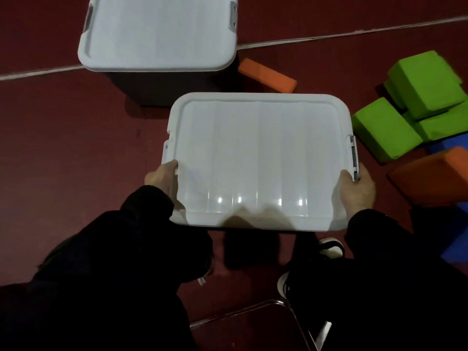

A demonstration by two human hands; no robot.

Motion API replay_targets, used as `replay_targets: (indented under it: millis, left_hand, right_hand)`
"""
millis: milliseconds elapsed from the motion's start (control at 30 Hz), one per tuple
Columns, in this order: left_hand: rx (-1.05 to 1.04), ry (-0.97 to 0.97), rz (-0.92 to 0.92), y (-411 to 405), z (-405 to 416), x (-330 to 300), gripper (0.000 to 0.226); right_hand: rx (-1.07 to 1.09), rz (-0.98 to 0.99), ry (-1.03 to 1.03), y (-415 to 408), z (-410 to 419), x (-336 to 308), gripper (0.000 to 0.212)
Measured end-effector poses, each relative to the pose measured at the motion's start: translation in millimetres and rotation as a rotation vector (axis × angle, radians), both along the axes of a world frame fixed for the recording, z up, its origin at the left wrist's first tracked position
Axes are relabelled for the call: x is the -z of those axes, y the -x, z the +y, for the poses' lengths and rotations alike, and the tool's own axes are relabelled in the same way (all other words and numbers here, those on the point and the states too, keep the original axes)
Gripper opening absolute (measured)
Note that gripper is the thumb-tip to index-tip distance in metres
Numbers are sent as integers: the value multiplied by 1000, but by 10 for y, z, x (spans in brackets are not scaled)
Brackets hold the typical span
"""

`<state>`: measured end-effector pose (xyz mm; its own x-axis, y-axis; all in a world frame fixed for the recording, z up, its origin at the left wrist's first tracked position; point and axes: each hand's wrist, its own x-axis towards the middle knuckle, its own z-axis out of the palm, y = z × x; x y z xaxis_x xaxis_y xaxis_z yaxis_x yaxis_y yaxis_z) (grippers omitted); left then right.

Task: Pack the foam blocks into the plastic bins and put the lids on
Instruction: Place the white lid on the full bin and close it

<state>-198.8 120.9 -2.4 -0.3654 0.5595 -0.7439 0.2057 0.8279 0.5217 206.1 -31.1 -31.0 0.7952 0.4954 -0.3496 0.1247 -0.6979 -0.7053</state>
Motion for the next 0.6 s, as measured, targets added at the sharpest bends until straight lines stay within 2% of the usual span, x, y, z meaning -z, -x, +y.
replay_targets:
  millis: [100,233,300,467,567,600]
  left_hand:
    - [-117,18,-123,-7,30,-50,62]
    - [-126,-146,-34,19,-27,64,45]
    - [-30,-238,68,1,-62,65,42]
    - [172,-373,275,-61,-108,130,39]
    - [571,-440,680,-91,-197,74,26]
    - [708,-423,766,-85,-213,63,29]
  right_hand:
    - [-44,-52,66,-33,20,-14,62]
    - [-218,-307,210,66,-36,-95,54]
    - [-279,-384,255,88,-29,-153,52]
    - [-309,-415,290,50,-5,-195,52]
    - [-360,-488,349,105,-16,-222,51]
    - [-390,-512,380,102,-6,-233,51]
